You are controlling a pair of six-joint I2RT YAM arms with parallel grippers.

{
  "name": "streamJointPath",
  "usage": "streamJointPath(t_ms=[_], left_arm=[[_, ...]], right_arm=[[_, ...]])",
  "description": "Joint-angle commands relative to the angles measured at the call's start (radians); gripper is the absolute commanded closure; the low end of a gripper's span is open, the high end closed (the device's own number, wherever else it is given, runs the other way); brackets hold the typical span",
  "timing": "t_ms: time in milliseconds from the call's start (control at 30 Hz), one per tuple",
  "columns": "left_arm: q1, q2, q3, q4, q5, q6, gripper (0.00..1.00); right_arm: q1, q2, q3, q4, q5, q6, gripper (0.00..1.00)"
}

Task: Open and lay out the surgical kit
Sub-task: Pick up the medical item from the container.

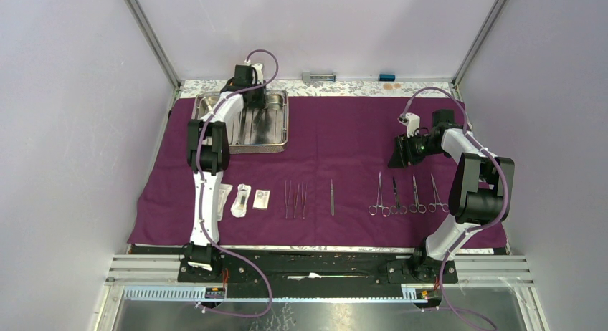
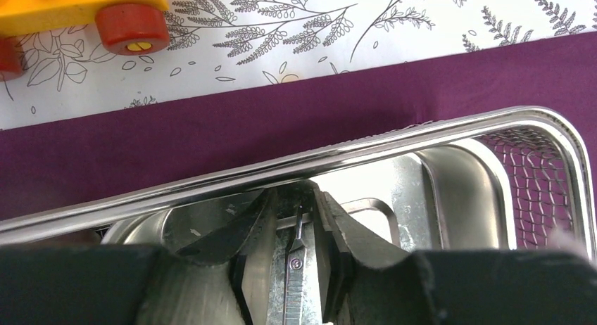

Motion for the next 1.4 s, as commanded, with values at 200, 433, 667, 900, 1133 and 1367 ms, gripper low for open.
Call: streamJointPath(t_ms=[200, 433, 667, 900, 1133, 1367], left_arm=[[0.009, -0.013, -0.035, -0.073, -0.001, 0.015, 0.76], [0.011, 0.005, -0.009, -0.099, 0.013, 0.011, 0.86], [0.015, 0.015, 0.034, -0.113, 0.03, -0.009, 0.94], [0.015, 0.016, 0.121, -0.132, 0.033, -0.013, 1.0], [0.016, -0.041, 0.169, -0.107, 0.016, -0.015, 1.0], [0.015, -0.152, 0.119, -0.089, 0.048, -0.044, 1.0]], right_arm=[[0.004, -0.017, 0.023, -0.011, -0.014, -0.016, 0.4], [0.004, -0.022, 0.021, -0.011, -0.013, -0.016, 0.4], [0.004, -0.023, 0.02, -0.01, -0.013, -0.016, 0.4], [0.004, -0.029, 0.023, -0.01, -0.018, -0.013, 0.4], [0.004, -0.041, 0.026, -0.009, -0.026, -0.006, 0.4], [0.016, -0.08, 0.023, 0.043, -0.061, 0.052, 0.41]])
